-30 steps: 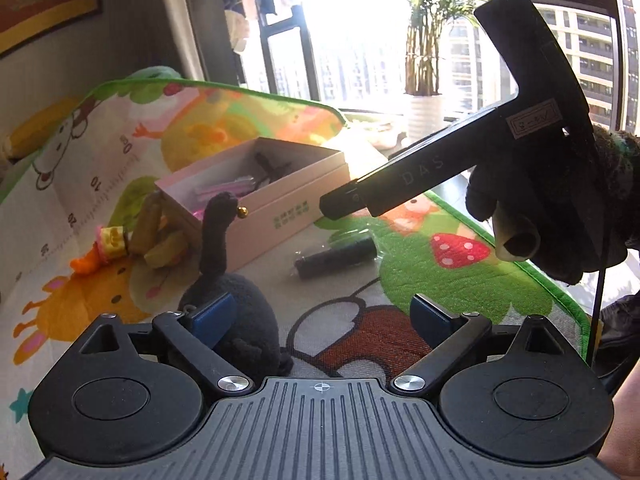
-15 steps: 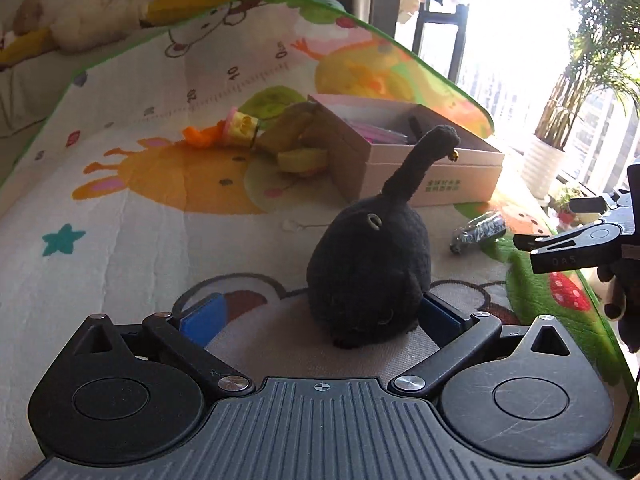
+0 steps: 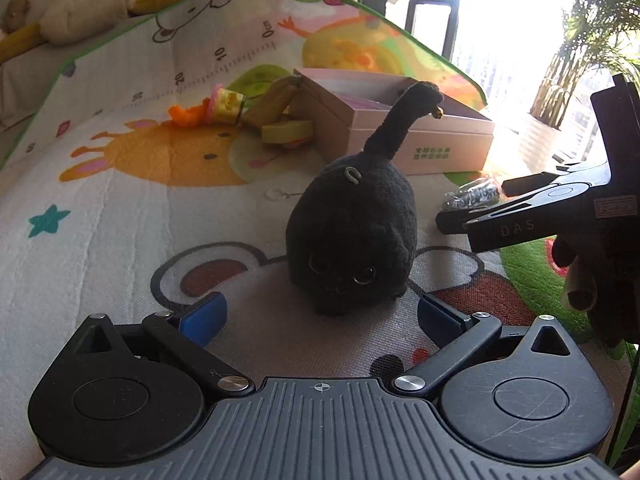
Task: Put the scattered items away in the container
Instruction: 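Lift the plush toy with the left tool while the right tool grasps and lifts the cylinder, then drop the plush toy and black cylinder into the pink box with both tools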
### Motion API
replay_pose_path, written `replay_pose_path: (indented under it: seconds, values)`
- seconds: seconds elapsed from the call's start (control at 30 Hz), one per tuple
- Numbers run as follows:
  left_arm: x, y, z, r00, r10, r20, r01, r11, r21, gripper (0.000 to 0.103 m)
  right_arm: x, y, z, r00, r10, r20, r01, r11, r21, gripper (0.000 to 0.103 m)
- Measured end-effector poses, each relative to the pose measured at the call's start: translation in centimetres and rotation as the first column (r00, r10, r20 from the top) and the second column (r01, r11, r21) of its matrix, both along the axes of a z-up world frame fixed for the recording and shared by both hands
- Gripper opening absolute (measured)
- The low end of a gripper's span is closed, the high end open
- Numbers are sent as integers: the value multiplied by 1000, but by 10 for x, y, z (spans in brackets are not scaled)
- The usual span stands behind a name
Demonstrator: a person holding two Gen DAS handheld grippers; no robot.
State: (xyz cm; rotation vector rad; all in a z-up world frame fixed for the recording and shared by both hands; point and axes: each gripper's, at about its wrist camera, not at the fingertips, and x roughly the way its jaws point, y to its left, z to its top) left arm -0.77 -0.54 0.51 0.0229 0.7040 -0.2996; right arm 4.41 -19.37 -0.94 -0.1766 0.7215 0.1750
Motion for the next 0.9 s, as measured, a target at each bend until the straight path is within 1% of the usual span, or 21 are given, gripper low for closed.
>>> replay_pose_path:
  seconds: [0.07,0.1,0.13,0.2,0.3,0.43,0.6,0.63,0.67,0.7,0.9]
  values:
    - [0,1,1,1000,1,-1,-1,1000,-4,103,5,0,-1,1000,-7,-8,7,1000,23,102]
    - [0,2,2,1000,4,0,-4,1000,-11,103,5,-1,0,1000,3,-14,-3,999,36,93]
    - [1,3,4,1000,12,6,-12,1000,-23,103,4,-1,1,1000,14,-15,-13,999,46,87]
    - [4,5,11,999,19,28,-18,999,-40,103,-4,-4,4,1000,23,-3,-23,998,50,86]
    - [10,0,21,998,-3,65,5,1000,-25,103,-22,-9,7,999,44,9,-44,998,53,86]
    - [21,-20,26,991,-72,109,68,997,40,103,-48,-18,13,997,75,6,-75,994,84,86]
    - [33,-40,21,986,-120,114,109,989,100,102,-71,-27,19,998,69,7,-69,994,88,86]
    - [34,-43,21,985,-129,118,115,987,113,96,-74,-29,20,998,68,10,-68,994,89,87]
    - [34,-46,20,984,-136,118,121,985,126,75,-76,-30,21,998,67,13,-68,994,91,87]
    - [34,-48,20,984,-138,117,120,982,146,71,-78,-32,22,998,67,15,-68,993,93,87]
    - [24,-53,23,982,-157,105,137,975,174,70,-90,-33,30,994,103,37,-106,988,108,86]
